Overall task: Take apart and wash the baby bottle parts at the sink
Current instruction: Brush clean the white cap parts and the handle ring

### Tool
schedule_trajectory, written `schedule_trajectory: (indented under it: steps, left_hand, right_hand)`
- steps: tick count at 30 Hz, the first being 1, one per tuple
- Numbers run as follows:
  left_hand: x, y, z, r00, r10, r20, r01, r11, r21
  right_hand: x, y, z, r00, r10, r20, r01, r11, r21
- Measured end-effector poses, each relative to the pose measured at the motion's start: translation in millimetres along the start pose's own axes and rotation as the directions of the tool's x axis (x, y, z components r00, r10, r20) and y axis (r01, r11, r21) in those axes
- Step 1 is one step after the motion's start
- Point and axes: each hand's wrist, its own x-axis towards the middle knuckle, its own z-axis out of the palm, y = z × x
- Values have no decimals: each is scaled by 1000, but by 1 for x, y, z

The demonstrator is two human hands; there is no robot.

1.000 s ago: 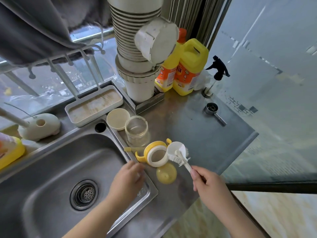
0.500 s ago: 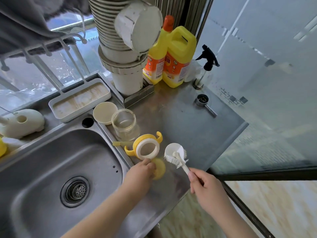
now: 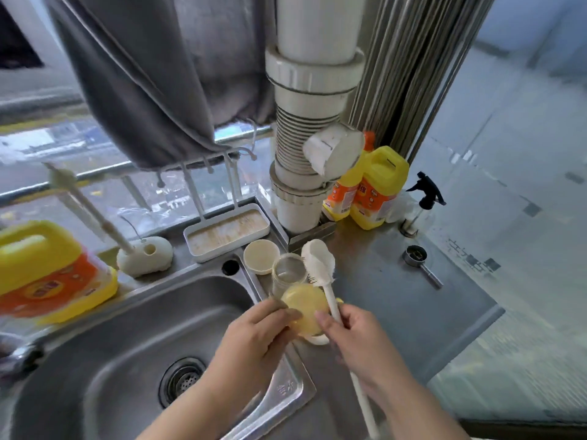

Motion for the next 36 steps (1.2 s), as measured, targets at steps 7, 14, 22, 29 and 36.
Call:
schedule_trajectory:
  steps: [7, 14, 22, 29, 36]
  left_hand:
    - [18, 14, -102, 615, -777, 136, 471, 224, -853]
    - [-4, 26, -162, 582, -796, 169, 189, -70, -979]
    - [-24, 21, -181, 618, -774, -142, 209, 335, -919]
    - [-27, 25, -190, 652, -719, -240, 269, 515, -814]
    - [-28, 29, -195, 696, -664, -274, 304, 617, -726]
  right_hand:
    - [2, -97, 73, 963, -173, 206, 111, 953, 282]
    - [-13, -123, 126, 894, -347, 283, 376, 925, -56]
    - [-36, -141, 111, 689, -544, 478, 724, 513, -461]
    - [-40, -144, 114, 639, -575, 511, 768, 446, -459]
    - [-40, -145, 108, 657, -579, 483, 753, 475, -455]
